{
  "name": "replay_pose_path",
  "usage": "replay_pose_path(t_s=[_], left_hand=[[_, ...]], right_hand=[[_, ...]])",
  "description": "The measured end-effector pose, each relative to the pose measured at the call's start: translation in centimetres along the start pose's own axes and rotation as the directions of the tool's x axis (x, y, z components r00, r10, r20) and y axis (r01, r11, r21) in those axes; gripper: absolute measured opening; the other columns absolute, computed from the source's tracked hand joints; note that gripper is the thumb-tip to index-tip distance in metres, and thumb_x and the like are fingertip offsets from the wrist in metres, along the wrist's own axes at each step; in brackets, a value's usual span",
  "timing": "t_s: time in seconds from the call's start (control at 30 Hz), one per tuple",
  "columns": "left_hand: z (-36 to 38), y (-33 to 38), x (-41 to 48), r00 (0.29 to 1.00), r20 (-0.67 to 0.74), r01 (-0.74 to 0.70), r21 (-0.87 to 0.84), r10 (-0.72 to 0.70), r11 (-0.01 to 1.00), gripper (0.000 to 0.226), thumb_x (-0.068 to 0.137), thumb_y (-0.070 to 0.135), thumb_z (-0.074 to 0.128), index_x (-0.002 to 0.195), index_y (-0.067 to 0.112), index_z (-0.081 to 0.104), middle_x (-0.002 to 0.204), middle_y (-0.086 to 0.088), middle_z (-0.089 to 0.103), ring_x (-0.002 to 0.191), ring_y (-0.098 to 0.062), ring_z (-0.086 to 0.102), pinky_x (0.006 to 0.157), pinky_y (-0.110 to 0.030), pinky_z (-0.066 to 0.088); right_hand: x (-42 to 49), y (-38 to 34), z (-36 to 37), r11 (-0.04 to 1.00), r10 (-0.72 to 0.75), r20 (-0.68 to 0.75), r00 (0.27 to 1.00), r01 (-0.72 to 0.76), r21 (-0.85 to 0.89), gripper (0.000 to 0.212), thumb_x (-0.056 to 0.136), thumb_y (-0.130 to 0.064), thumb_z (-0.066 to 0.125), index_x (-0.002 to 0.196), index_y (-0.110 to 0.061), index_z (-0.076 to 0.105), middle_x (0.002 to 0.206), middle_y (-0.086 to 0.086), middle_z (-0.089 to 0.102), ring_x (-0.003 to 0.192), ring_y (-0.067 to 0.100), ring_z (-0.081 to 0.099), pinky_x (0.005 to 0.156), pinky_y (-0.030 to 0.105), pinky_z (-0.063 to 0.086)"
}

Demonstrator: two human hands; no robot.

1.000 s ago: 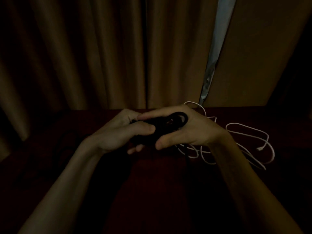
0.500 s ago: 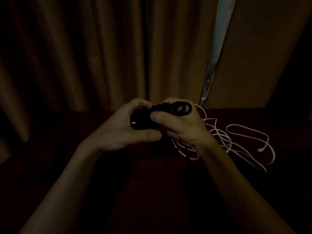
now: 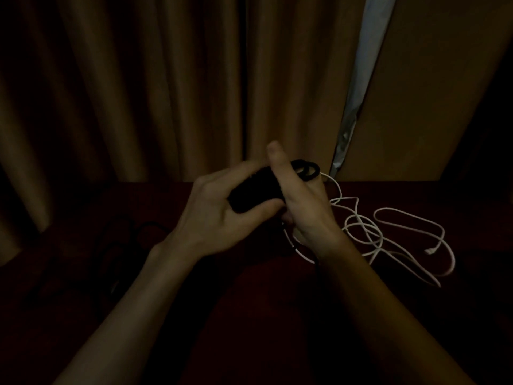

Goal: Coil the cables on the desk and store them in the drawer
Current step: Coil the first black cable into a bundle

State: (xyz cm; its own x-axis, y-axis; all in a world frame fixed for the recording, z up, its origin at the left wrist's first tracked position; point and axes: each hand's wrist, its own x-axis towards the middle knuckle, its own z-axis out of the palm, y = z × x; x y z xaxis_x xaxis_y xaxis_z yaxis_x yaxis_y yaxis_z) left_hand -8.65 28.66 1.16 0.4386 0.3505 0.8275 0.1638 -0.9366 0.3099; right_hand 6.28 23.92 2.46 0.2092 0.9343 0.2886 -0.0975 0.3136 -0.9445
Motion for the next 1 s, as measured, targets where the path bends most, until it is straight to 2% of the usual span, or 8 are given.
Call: replay_pose_path(t_s=[0.13,0.3,0.47,0.57,0.7,0.83,0.9,1.0], left_hand=[[0.4,0.3,0.0,0.989,-0.019,0.142,-0.176,-0.147,0.974,0.036,0.091,0.024,0.075,0.124,0.012,0.066,0.106,0.002,0.073,0.091,-0.008,0.071,0.075,-0.022,0.056],[-0.3,0.3,0.4,0.945,-0.079,0.254,-0.433,-0.316,0.865,0.015,0.092,0.024,0.072,0.107,0.025,0.071,0.090,0.007,0.074,0.074,-0.006,0.068,0.063,-0.020,0.053],[0.2,1.6,0.6,0.862,0.171,0.458,-0.667,-0.478,0.587,0.017,0.080,0.040,0.068,0.092,0.031,0.076,0.071,0.000,0.065,0.055,-0.010,0.057,0.042,-0.019,0.035],[0.3,2.0,0.7,0.814,0.313,0.550,-0.686,-0.489,0.476,0.022,0.081,0.040,0.068,0.090,0.022,0.074,0.062,-0.002,0.059,0.045,-0.008,0.050,0.040,-0.016,0.029],[0.0,1.9,0.9,0.780,0.377,0.605,-0.659,-0.500,0.447,0.023,0.081,0.038,0.070,0.088,0.016,0.074,0.059,-0.003,0.056,0.043,-0.009,0.045,0.039,-0.018,0.028],[-0.7,1.2,1.0,0.786,0.315,0.595,-0.618,-0.533,0.514,0.029,0.070,0.045,0.071,0.086,0.021,0.074,0.069,0.000,0.064,0.054,-0.009,0.056,0.047,-0.020,0.038],[-0.9,1.1,1.0,0.801,0.304,0.578,-0.616,-0.515,0.535,0.025,0.072,0.043,0.071,0.083,0.021,0.074,0.067,0.000,0.062,0.053,-0.007,0.055,0.046,-0.017,0.038],[-1.1,1.1,0.9,0.806,0.321,0.574,-0.628,-0.497,0.525,0.022,0.077,0.036,0.071,0.084,0.016,0.069,0.060,0.002,0.061,0.050,-0.006,0.053,0.045,-0.016,0.036]], right_hand=[[-0.1,-0.3,-0.2,0.999,0.004,0.118,0.993,0.000,-0.038,0.039,0.082,-0.059,0.058,0.060,-0.028,0.069,0.060,-0.009,0.059,0.053,0.004,0.055,0.042,0.015,0.034],[1.1,0.7,-1.8,0.976,-0.089,0.398,0.913,-0.001,0.220,0.018,0.096,-0.026,0.063,0.108,-0.012,0.064,0.068,-0.003,0.047,0.042,0.003,0.030,0.042,0.020,0.020],[1.1,0.4,-3.4,0.963,-0.151,0.552,0.820,-0.005,0.270,0.060,0.086,-0.016,0.074,0.140,-0.013,0.049,0.076,0.016,0.053,0.044,0.001,0.039,0.042,0.017,0.028],[0.8,0.3,-3.9,0.992,-0.110,0.565,0.818,0.058,0.110,0.068,0.080,-0.001,0.076,0.142,-0.016,0.052,0.108,0.028,0.060,0.080,0.017,0.071,0.070,0.027,0.059],[0.6,0.6,-4.0,0.989,-0.096,0.557,0.825,0.143,-0.040,0.071,0.080,0.013,0.072,0.144,-0.008,0.050,0.135,0.014,0.064,0.119,0.028,0.065,0.102,0.038,0.052],[0.8,0.6,-4.0,0.993,-0.093,0.619,0.780,0.032,0.109,0.078,0.084,-0.020,0.082,0.151,-0.017,0.043,0.118,0.022,0.057,0.071,0.033,0.051,0.054,0.038,0.040],[0.9,0.8,-4.1,0.981,-0.101,0.661,0.744,-0.037,0.192,0.078,0.087,-0.042,0.076,0.153,-0.022,0.038,0.108,0.012,0.061,0.053,0.017,0.030,0.047,0.030,0.020],[0.8,0.6,-3.9,0.983,-0.105,0.641,0.760,-0.019,0.184,0.065,0.088,-0.030,0.074,0.146,-0.022,0.045,0.082,-0.010,0.067,0.050,0.002,0.036,0.046,0.018,0.027]])
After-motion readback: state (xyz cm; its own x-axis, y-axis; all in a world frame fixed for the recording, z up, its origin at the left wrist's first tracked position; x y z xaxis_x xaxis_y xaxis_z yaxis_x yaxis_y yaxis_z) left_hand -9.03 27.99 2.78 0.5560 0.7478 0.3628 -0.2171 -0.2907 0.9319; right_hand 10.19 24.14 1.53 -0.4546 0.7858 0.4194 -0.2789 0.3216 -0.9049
